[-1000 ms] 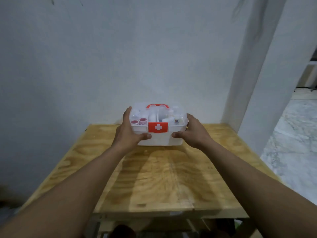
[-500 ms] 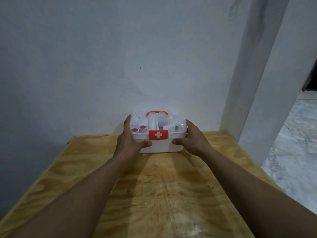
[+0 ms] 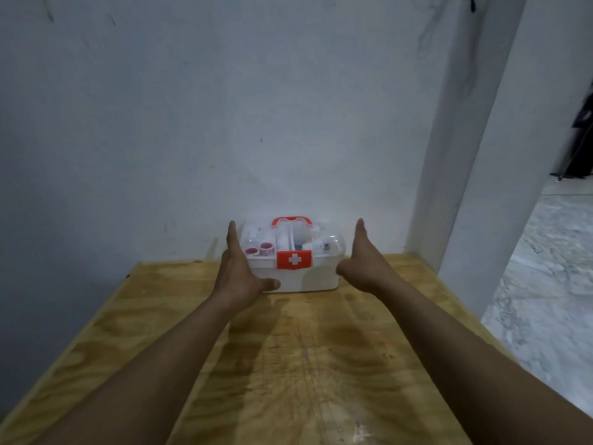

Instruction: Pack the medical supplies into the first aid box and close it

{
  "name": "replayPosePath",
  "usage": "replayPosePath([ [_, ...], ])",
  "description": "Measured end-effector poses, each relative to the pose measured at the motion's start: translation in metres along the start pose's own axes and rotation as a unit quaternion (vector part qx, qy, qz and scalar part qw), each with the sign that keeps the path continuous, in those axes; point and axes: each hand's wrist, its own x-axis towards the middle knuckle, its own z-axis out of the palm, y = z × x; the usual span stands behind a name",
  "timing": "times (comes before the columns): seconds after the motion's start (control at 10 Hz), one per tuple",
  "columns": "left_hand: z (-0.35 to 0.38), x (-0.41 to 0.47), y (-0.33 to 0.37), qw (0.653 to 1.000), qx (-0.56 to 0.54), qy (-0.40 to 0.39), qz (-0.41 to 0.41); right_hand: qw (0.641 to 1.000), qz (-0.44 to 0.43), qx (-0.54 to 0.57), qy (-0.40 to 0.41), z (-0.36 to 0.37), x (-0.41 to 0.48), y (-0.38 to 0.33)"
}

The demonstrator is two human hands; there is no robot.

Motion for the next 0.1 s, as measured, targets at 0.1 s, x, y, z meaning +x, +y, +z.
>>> replayPosePath([
  [0.1, -0.0159, -0.0397, 0.0106, 0.998, -0.015, 0.049, 0.032, 0.991, -0.053, 0.062, 0.106, -0.0394, -0.0369, -0.0159],
])
